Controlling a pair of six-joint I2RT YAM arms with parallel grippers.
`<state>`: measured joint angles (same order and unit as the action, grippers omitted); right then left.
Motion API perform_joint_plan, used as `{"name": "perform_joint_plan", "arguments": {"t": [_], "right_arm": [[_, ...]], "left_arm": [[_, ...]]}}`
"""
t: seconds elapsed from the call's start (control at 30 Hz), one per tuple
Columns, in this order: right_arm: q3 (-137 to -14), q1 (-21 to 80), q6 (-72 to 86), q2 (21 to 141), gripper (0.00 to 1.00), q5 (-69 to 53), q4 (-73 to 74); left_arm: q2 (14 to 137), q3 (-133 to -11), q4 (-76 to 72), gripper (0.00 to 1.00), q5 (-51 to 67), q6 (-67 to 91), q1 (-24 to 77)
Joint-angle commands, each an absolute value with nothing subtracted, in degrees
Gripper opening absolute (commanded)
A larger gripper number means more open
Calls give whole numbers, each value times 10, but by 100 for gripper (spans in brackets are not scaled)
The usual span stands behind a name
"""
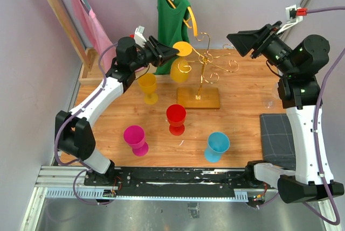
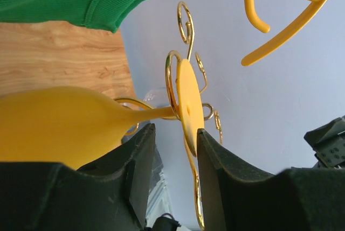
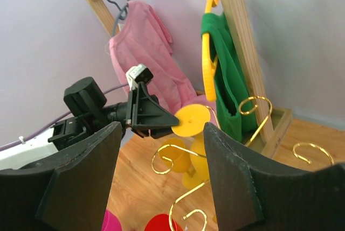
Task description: Place the wine glass upside down on the wine glass rack
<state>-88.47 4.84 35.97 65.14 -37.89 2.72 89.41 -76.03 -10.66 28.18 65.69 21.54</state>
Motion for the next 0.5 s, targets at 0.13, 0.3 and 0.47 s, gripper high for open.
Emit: {"name": "perform_joint_plan", "arguments": {"t": [0.13,0.3,0.47], "right_arm": [[-916,41,282,641,64,-307,154],[-952,41,229,649,64,-229,274],[-1014,41,187,671,65,-118,402]], "left_arm": [[861,-763,-102,46,293,617,213],[835,-788,-58,48,285,570,213],[797,-799,-25,50,272,526,212]]}}
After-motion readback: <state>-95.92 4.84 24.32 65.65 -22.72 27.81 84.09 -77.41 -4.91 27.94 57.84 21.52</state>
